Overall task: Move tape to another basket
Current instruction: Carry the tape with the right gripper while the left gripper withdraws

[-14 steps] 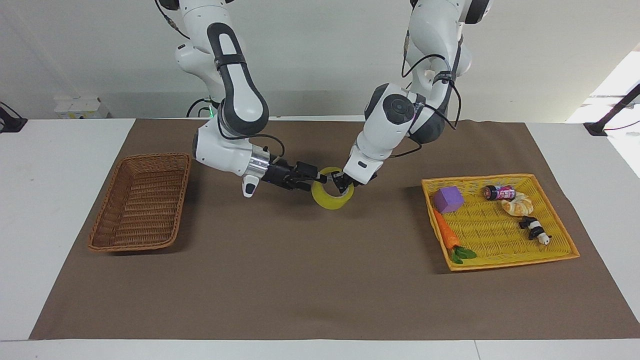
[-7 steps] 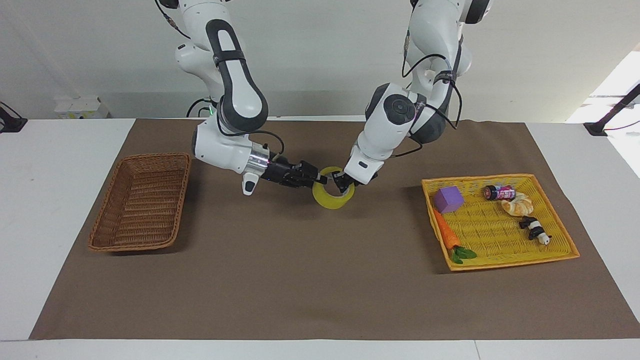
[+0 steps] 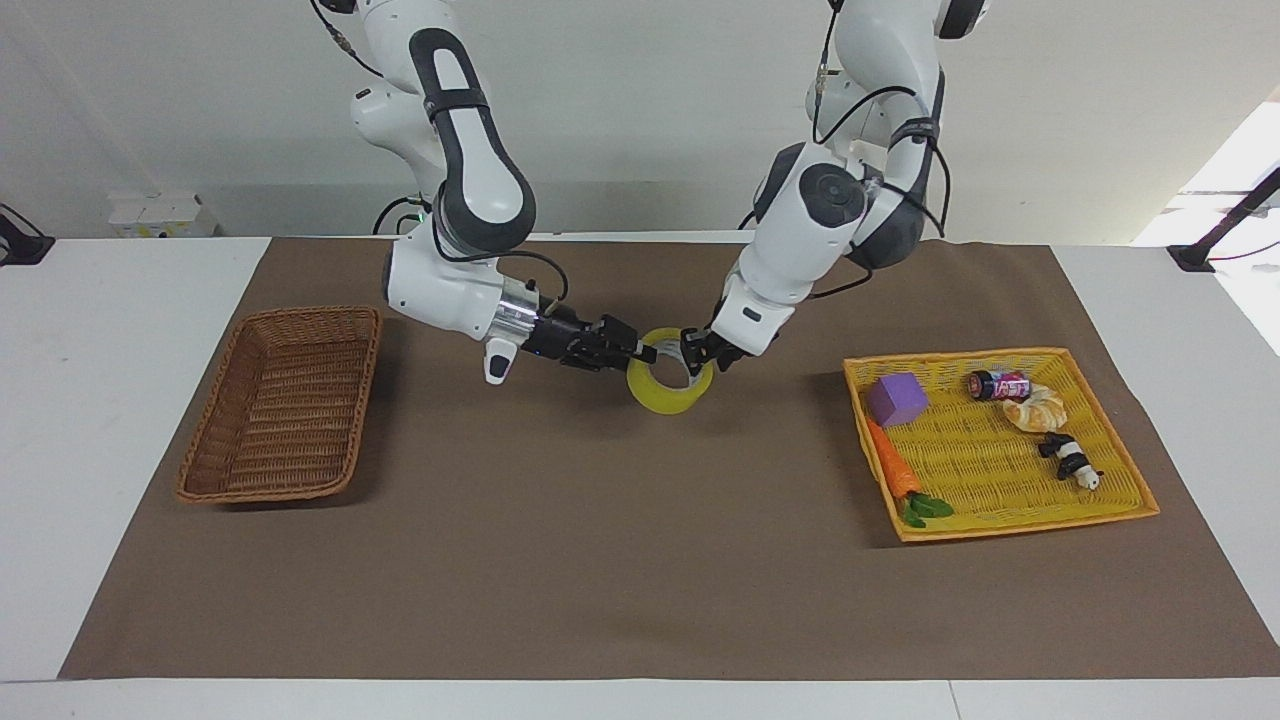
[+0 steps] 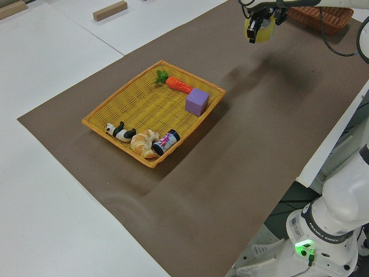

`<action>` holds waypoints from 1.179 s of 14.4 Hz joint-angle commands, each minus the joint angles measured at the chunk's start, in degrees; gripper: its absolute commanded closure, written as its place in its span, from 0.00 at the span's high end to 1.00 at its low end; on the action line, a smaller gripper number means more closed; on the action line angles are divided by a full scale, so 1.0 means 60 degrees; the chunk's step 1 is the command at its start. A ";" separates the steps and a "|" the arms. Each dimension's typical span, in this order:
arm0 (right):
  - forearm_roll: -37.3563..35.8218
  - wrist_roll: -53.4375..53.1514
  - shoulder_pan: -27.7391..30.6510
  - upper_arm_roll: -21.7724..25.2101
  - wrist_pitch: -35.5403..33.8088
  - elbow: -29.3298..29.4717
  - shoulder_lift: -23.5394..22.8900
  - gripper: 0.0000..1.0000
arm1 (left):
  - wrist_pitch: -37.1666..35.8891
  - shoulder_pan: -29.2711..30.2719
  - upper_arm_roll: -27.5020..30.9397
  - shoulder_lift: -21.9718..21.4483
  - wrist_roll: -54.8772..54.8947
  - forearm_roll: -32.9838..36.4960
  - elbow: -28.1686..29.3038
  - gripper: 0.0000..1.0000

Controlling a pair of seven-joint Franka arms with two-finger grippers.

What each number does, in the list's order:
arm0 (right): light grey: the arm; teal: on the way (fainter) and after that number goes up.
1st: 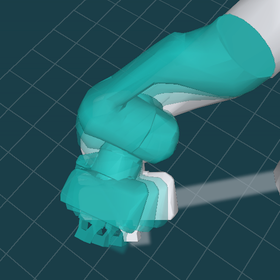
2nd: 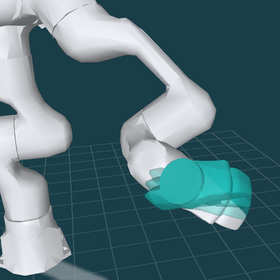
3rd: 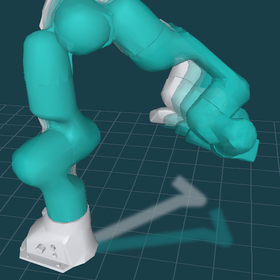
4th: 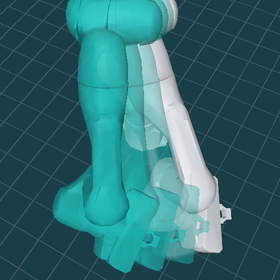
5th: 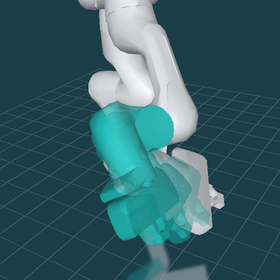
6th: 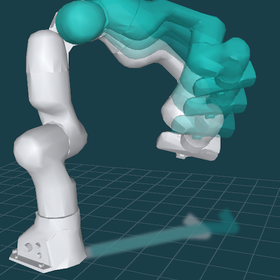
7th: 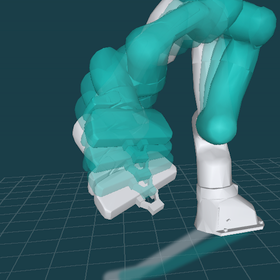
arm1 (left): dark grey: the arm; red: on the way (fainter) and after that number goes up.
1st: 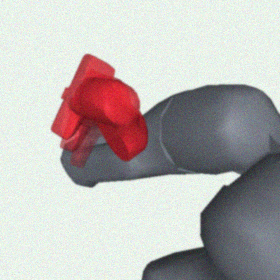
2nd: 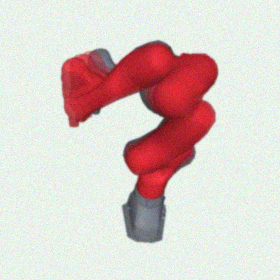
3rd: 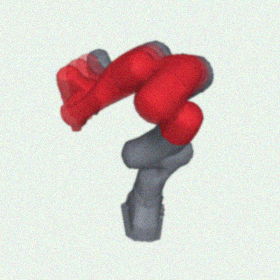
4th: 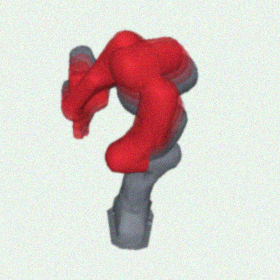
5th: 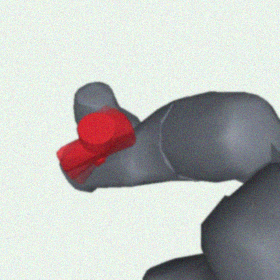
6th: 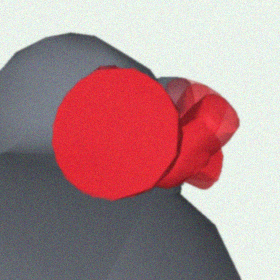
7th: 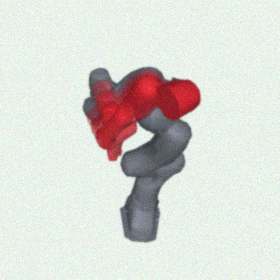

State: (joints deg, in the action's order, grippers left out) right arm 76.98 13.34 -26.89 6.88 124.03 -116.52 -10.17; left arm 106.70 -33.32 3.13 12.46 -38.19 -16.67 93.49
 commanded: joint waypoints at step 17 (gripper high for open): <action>-0.7320 0.6272 0.9373 0.0054 -0.7678 0.3921 -0.2039 0.00 | -0.1670 0.6726 0.0182 -0.0757 0.5926 0.1622 -0.0538 1.00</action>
State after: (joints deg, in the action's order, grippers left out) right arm 36.41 49.49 28.26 8.27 81.44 -100.29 -16.49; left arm 95.82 6.95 5.01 9.21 -3.14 -8.14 89.61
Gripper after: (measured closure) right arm 0.458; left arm 0.000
